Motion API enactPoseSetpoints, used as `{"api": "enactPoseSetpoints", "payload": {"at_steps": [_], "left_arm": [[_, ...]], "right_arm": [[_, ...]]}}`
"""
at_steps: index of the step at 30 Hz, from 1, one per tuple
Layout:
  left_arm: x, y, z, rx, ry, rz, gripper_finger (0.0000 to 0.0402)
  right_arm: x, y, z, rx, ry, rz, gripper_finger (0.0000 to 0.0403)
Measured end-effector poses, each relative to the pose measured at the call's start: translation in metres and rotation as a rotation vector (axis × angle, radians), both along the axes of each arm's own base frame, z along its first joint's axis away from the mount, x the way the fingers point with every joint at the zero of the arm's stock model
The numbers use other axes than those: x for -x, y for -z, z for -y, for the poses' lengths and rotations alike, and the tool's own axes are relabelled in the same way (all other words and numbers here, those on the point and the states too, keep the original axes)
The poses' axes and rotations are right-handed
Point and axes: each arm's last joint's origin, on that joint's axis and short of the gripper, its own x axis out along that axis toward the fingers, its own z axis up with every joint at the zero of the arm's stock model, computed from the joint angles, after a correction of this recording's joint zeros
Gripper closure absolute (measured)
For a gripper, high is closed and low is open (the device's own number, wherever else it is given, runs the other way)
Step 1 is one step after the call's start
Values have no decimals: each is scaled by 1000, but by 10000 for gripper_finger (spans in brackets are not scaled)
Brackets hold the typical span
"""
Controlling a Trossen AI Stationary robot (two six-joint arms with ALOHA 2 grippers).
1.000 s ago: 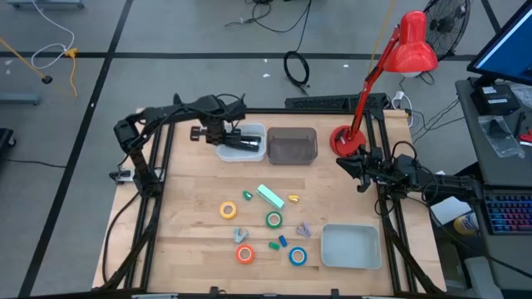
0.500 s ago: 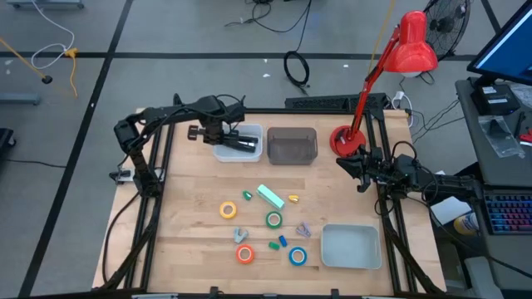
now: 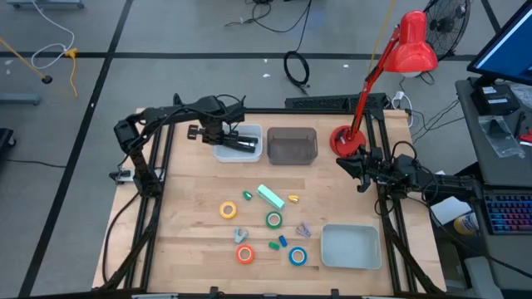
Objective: Pick and place Stapler, Stapler remover, tape
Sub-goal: Adjust the white bin, then put the large light green stapler into the white bin
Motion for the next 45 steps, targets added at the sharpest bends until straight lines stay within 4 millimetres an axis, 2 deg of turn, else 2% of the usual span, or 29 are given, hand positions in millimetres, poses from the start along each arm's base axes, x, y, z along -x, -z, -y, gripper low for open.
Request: {"api": "enactPoseSetpoints", "payload": {"at_steps": [5, 16, 22, 25, 27, 31, 34, 37, 41, 45], "left_arm": [[0, 0, 0, -7, 9, -4, 342], [0, -1, 0, 26, 29, 15, 221], [6, -29, 5, -31, 27, 103, 178], [7, -54, 20, -46, 35, 214, 173], [0, -68, 39, -62, 129, 319, 172], [-25, -85, 90, -157, 467, 485, 172], [-41, -88, 125, -235, 754, 543, 172], [-56, -84, 155, -278, 1002, 570, 172], [-74, -75, 181, -323, 1271, 605, 172], [-93, -60, 192, -369, 1477, 602, 172]], "right_arm": [[0, 0, 0, 0, 0, 0, 383], [0, 0, 0, 0, 0, 0, 383], [0, 0, 0, 0, 0, 0, 383], [0, 0, 0, 0, 0, -1, 383], [0, 0, 0, 0, 0, 1, 383], [0, 0, 0, 0, 0, 0, 383], [0, 0, 0, 0, 0, 0, 383], [0, 0, 0, 0, 0, 0, 383], [0, 0, 0, 0, 0, -1, 383], [0, 0, 0, 0, 0, 0, 383]]}}
